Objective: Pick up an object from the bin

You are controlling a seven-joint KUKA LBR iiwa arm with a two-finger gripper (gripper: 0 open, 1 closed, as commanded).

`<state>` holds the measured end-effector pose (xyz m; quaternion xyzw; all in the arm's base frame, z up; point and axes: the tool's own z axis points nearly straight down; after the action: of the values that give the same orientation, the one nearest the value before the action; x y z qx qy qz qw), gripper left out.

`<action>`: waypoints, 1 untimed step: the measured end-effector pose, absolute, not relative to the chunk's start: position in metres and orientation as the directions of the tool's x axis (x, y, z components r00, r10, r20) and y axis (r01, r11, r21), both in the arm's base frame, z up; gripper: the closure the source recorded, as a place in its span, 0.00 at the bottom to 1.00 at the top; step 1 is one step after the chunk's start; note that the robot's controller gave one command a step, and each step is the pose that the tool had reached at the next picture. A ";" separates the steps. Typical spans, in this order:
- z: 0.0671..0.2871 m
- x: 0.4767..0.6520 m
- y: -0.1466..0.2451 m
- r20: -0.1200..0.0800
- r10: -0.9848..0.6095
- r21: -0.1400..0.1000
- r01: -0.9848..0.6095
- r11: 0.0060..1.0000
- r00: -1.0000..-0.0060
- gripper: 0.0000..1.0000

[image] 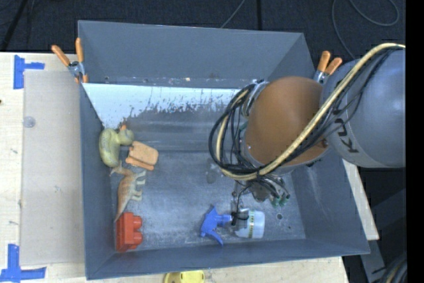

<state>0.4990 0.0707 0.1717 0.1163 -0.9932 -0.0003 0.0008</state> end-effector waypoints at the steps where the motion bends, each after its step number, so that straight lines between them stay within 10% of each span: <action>1: 0.141 0.490 0.046 0.002 -0.233 0.001 -0.233 0.972 -0.972 0.00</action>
Offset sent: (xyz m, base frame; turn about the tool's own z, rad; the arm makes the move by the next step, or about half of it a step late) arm 0.0012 -0.0156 -0.0928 -0.1719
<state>0.4900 0.0457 0.1414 0.1175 -0.9931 -0.0003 0.0009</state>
